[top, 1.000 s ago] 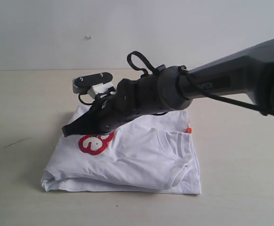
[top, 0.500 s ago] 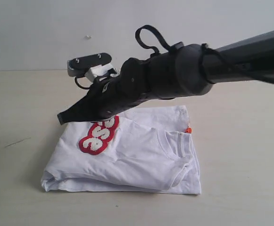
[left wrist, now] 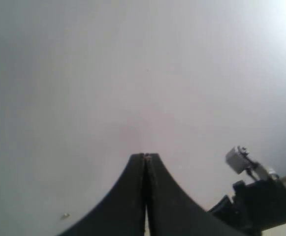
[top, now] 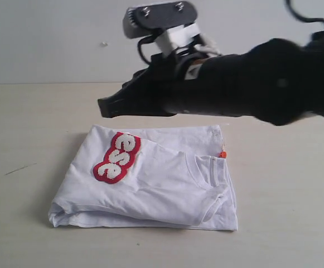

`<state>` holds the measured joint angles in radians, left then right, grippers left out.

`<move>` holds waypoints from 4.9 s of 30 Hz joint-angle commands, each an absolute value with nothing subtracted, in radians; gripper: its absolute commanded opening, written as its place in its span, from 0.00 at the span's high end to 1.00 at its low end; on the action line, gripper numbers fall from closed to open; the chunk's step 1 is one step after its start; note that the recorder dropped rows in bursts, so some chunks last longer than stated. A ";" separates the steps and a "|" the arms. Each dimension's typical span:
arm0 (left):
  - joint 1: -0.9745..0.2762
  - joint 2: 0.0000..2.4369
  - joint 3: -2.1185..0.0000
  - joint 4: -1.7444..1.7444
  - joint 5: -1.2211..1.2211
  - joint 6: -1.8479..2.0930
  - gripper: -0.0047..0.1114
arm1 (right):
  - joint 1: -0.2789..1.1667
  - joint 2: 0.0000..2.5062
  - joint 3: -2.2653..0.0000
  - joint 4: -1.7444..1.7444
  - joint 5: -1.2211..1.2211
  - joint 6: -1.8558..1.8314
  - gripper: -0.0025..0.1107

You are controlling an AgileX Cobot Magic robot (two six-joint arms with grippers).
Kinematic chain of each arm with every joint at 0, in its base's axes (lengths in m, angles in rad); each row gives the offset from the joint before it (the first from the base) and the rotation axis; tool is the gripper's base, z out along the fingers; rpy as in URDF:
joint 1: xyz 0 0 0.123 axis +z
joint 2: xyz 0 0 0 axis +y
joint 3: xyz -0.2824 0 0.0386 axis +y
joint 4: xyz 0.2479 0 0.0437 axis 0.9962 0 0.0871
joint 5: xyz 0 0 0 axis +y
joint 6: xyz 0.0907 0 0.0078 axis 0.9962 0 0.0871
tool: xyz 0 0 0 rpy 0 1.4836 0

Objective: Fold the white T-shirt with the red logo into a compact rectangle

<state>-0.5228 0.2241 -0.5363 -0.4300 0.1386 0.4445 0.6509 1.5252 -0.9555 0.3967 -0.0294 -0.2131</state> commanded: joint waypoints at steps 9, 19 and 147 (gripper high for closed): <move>-0.522 0.156 -0.535 -0.424 0.141 0.439 0.96 | 0.652 0.927 -0.617 0.389 -0.124 -0.223 0.98; -0.522 0.149 -0.535 -0.424 0.141 0.439 0.96 | 0.652 0.306 -0.512 0.389 -0.057 -0.299 0.98; -0.134 0.072 -0.292 0.289 0.000 -0.227 0.96 | 0.000 0.000 -0.566 0.353 0.297 -0.183 0.98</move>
<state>-0.1741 0.0973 -0.3229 0.3332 0.0257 -0.2646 0.0048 0.0034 -0.5600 0.3639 0.2943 -0.1747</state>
